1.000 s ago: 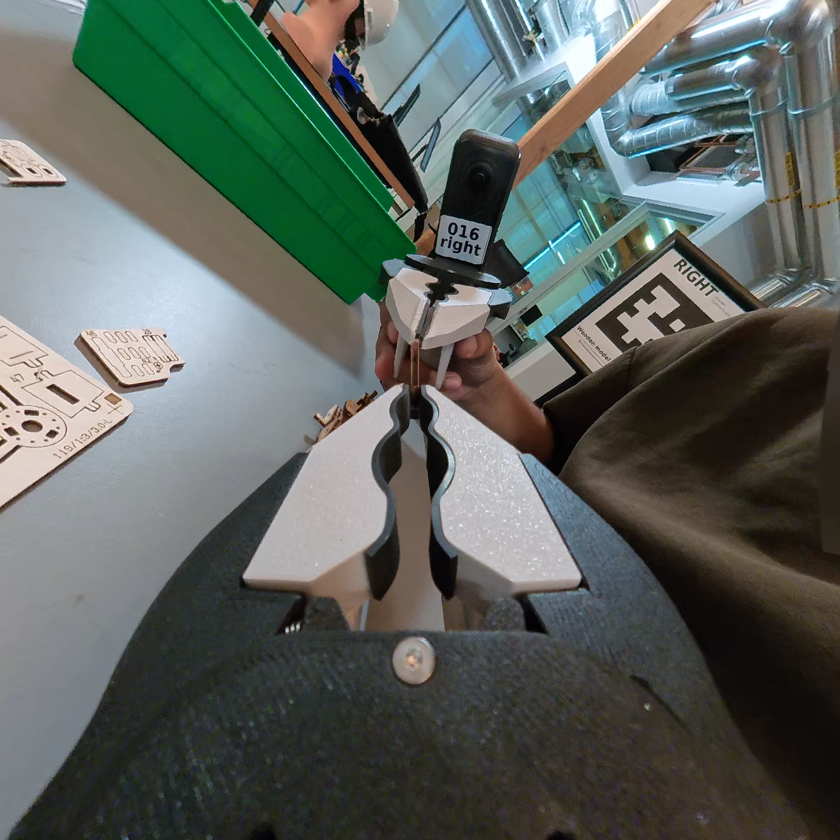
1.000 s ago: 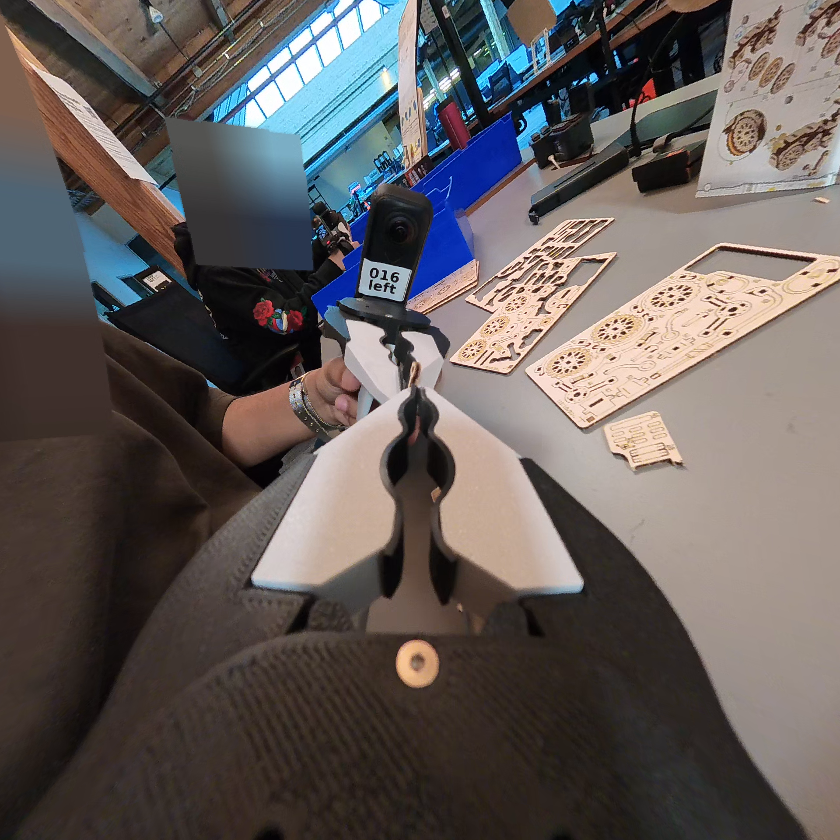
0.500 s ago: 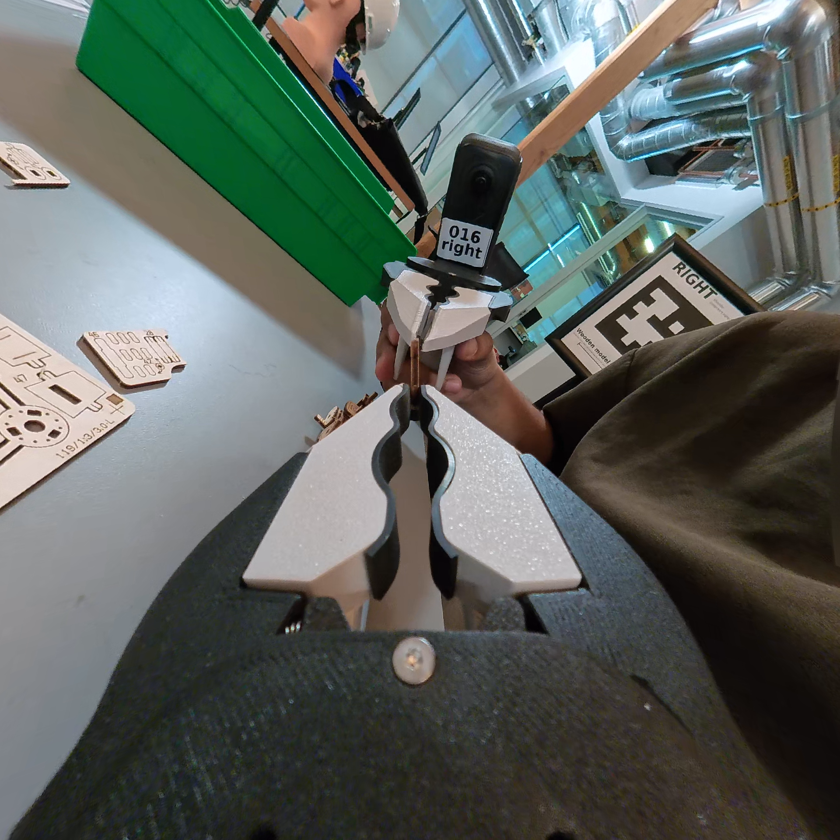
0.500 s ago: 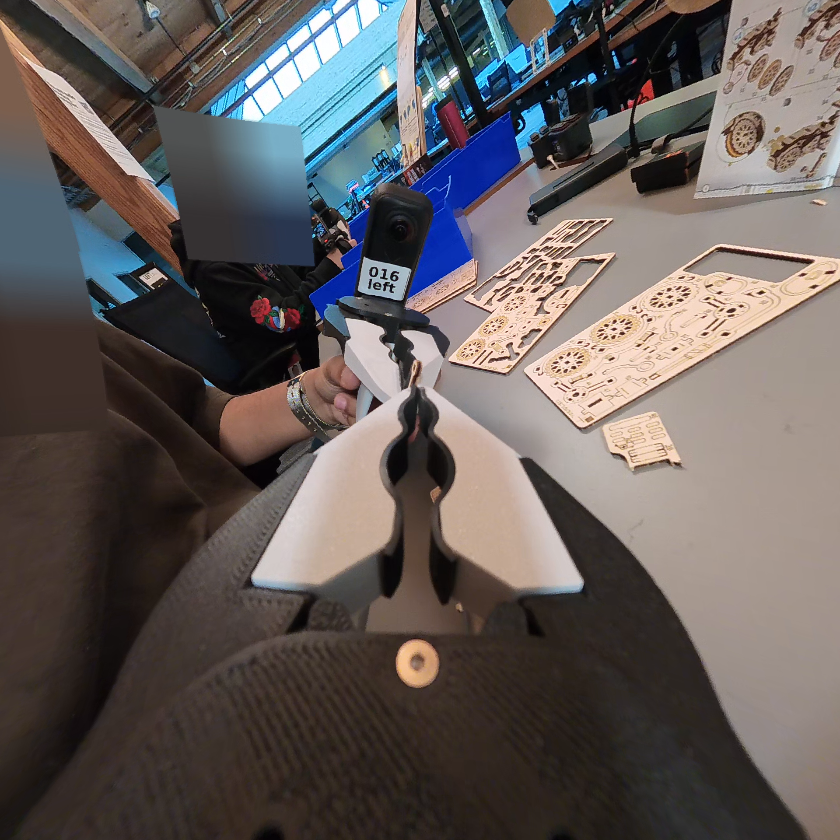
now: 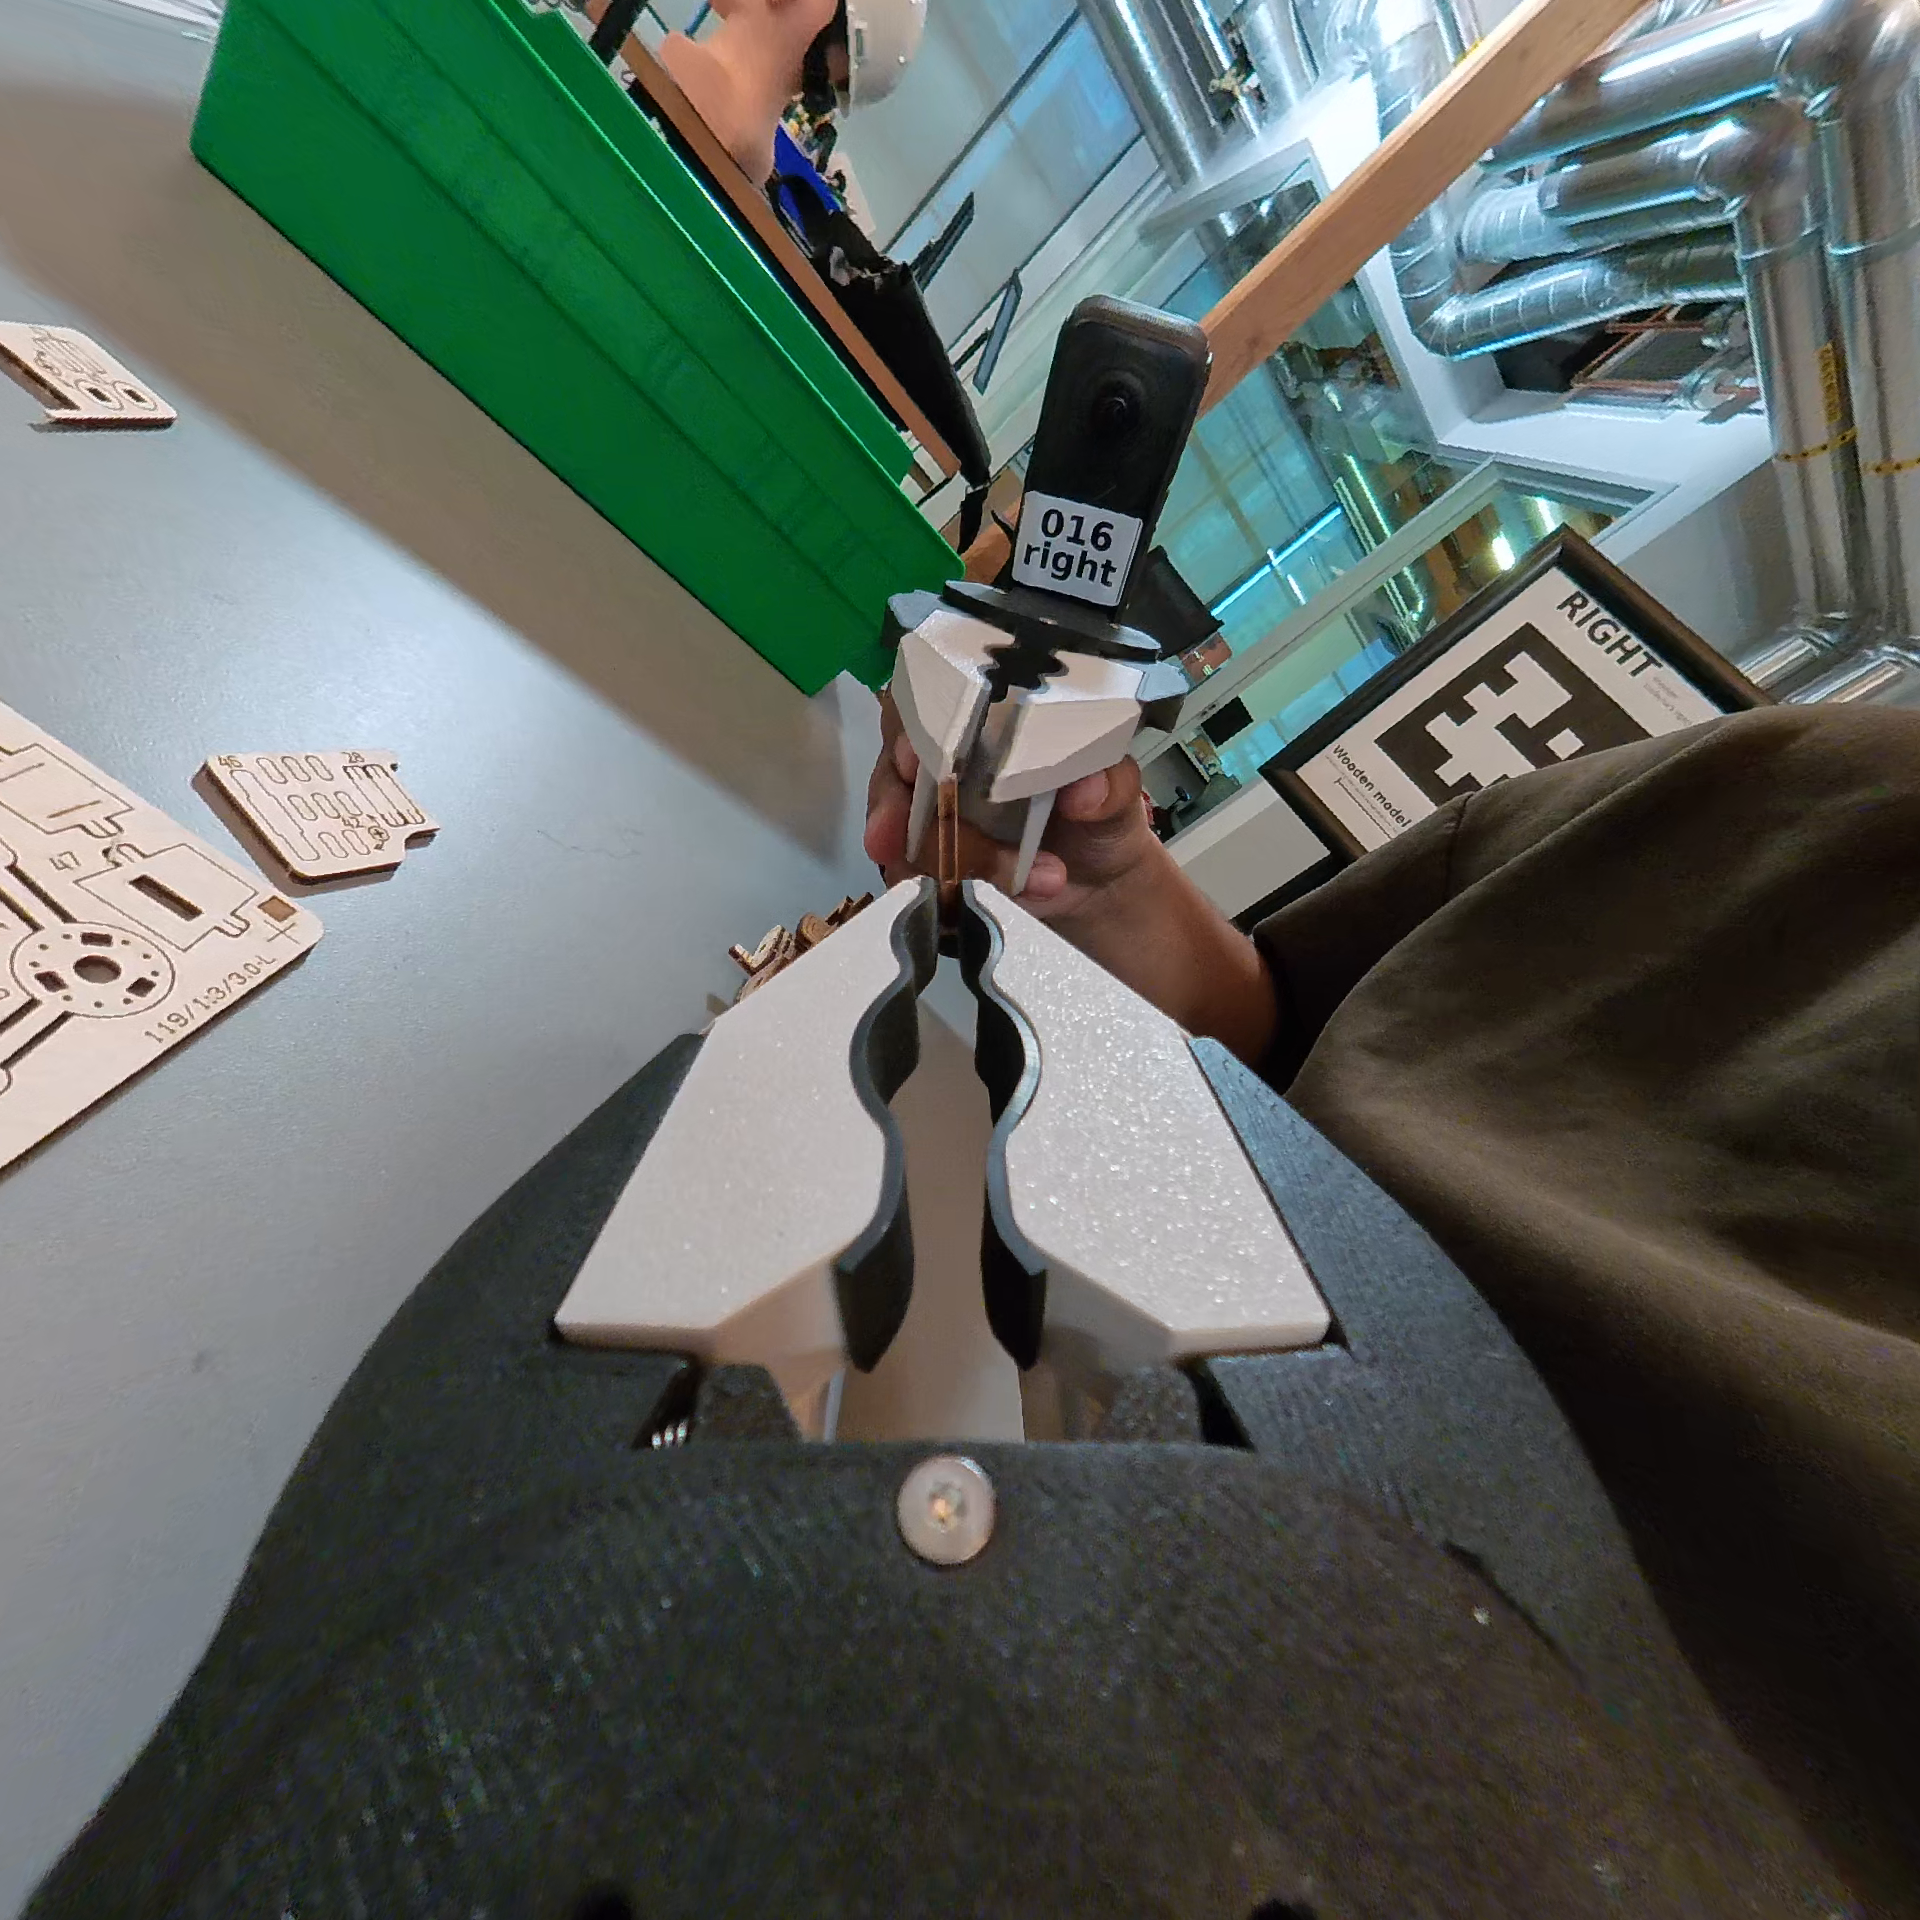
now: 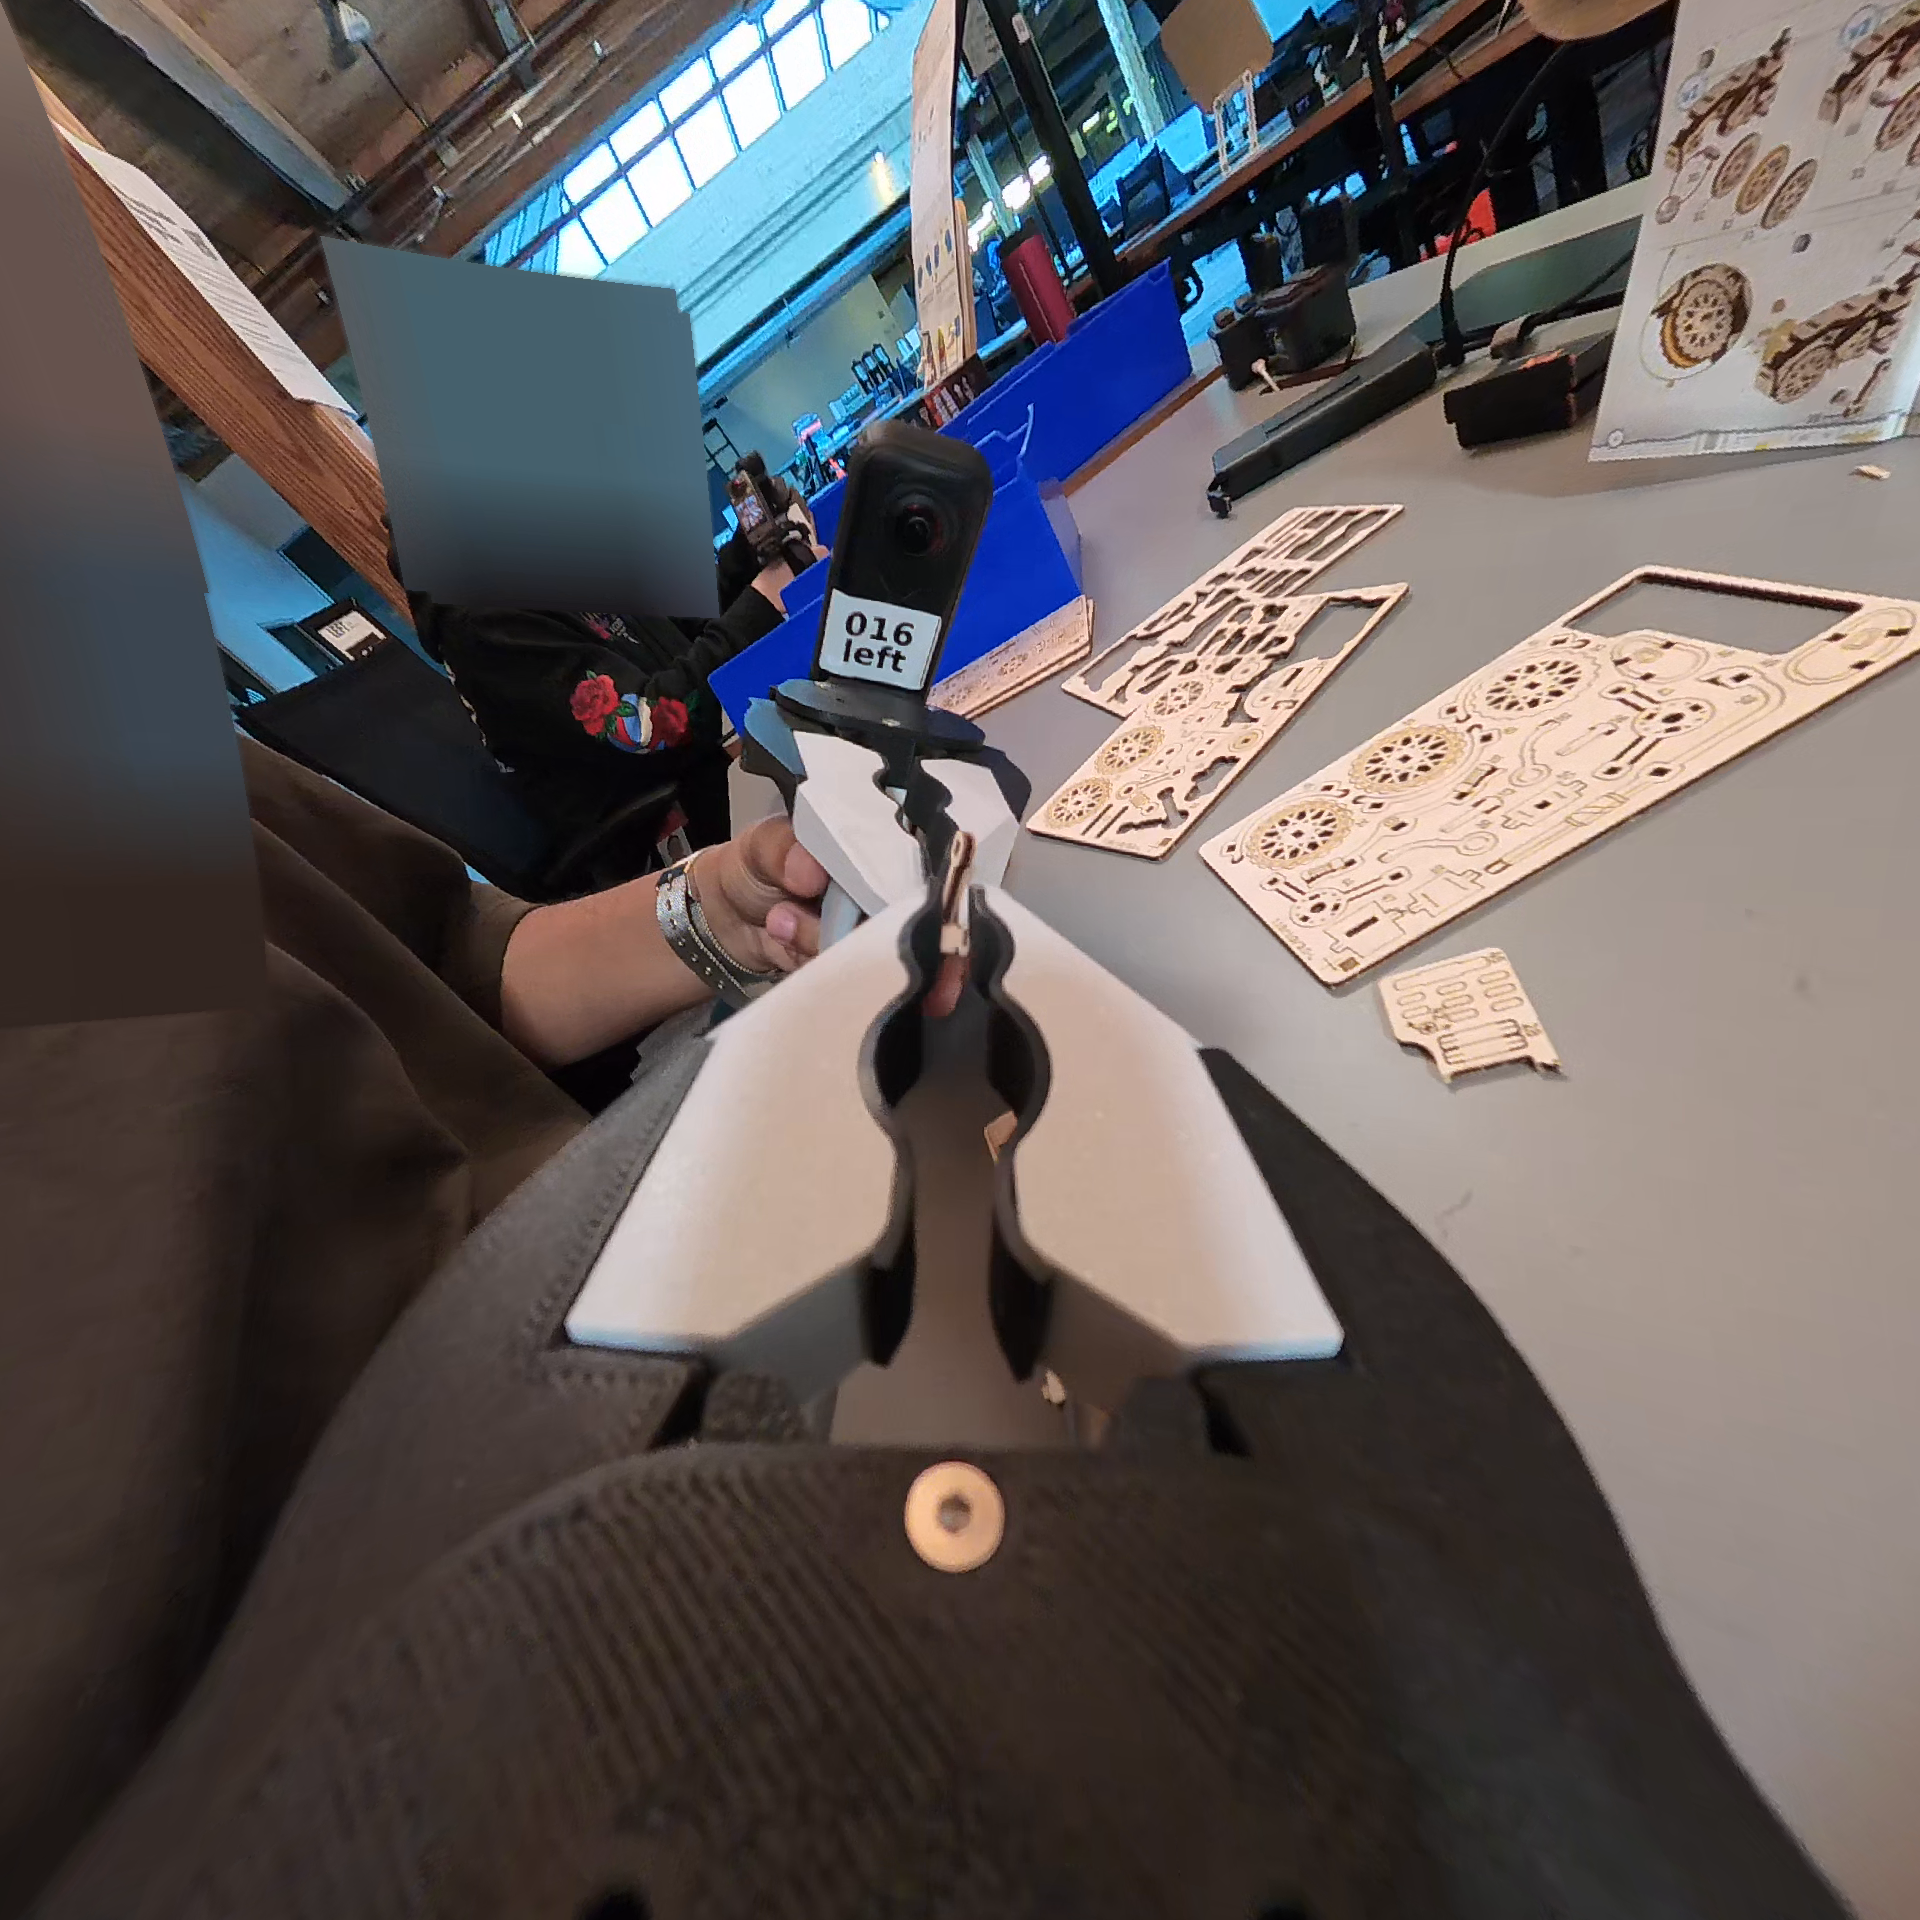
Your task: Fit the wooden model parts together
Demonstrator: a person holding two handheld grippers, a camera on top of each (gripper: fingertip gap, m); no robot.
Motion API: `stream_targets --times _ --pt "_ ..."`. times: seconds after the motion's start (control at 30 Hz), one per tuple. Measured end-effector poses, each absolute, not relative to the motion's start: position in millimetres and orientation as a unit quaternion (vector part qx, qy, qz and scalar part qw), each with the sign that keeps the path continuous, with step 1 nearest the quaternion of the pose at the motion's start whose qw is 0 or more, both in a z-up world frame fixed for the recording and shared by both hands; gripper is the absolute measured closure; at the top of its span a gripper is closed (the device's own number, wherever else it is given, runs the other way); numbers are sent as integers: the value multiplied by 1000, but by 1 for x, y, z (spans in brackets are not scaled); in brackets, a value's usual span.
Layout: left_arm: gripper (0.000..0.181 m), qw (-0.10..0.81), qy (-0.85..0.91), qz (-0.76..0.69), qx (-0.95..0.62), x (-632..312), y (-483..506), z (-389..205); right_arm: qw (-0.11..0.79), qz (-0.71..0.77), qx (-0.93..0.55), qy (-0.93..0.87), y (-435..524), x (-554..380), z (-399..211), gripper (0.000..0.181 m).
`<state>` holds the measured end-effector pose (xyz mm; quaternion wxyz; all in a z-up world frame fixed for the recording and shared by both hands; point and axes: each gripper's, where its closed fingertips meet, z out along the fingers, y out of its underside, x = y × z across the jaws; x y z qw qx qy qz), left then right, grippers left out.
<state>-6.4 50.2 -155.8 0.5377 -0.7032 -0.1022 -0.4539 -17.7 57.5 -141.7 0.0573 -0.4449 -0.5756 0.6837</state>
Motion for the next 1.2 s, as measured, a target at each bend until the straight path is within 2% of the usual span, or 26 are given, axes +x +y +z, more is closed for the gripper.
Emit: stream_targets --times 0.43,0.7,0.8,1.07,1.2 --pt "181 542 -128 -381 -738 -31 51 -170 90 691 -443 -564 69 -19 -134 176" --pt "181 513 -105 -311 -793 -27 54 -193 186 529 -391 -730 62 -7 -174 148" --pt "181 505 -95 -292 -807 -25 56 -199 207 477 -350 -779 51 2 -189 144" --pt "181 497 -100 -314 -803 -16 60 -201 245 429 -323 -808 41 0 -202 143" --pt "181 498 -101 -321 -799 -16 60 -199 216 469 -349 -782 49 1 -195 145"
